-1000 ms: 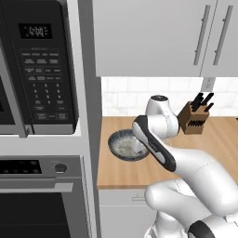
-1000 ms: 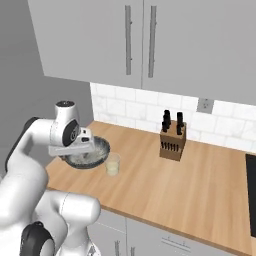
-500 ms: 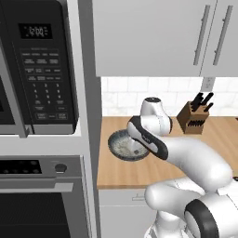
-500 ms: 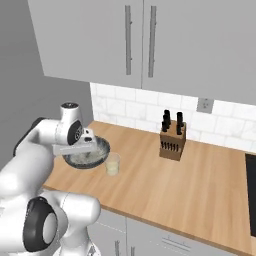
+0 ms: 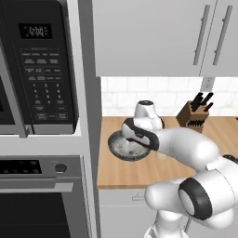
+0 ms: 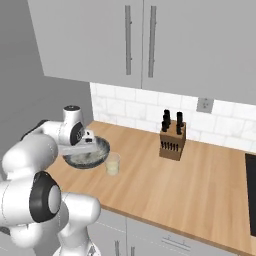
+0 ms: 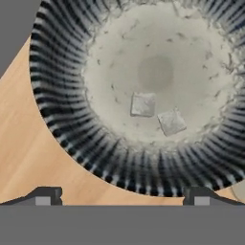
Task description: Grab a lemon wedge from the fridge and one ice cube from the ice bowl, and put them in the glass of lemonade.
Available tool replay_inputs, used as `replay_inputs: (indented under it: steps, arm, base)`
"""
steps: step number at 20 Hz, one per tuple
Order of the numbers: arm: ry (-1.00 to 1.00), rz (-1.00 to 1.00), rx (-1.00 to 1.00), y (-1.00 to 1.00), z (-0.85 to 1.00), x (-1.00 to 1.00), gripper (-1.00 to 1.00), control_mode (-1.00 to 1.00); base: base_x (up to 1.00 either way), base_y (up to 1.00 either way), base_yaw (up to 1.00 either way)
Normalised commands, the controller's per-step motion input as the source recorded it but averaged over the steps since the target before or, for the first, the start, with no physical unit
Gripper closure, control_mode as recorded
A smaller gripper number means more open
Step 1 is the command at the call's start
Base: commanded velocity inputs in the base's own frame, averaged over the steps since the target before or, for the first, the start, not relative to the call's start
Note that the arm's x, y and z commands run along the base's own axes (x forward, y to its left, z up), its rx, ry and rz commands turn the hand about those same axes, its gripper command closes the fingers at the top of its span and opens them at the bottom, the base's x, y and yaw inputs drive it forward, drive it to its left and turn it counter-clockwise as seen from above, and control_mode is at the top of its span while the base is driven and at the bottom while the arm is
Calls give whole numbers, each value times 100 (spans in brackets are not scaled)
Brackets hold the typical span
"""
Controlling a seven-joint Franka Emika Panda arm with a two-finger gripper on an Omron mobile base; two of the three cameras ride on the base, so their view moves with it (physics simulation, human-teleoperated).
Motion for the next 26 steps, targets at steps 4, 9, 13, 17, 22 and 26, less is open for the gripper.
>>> replay_inputs:
  steps: [4, 9, 13, 17, 22, 26]
  arm:
    - [0, 0, 0, 0, -17, 42, -100, -100]
    - [0, 0, 0, 0, -30, 31, -100, -100]
    - [2, 0, 0, 0, -34, 25, -100, -100]
    - [2, 0, 0, 0, -34, 22, -100, -100]
    - [0, 0, 0, 4, -32, 26, -100, -100]
    - [0, 0, 0, 8, -31, 28, -100, -100]
  base:
    - [0, 0, 0]
    - [0, 0, 0]
    - [0, 0, 0]
    - [0, 0, 0]
    - [0, 0, 0]
    - [0, 0, 0]
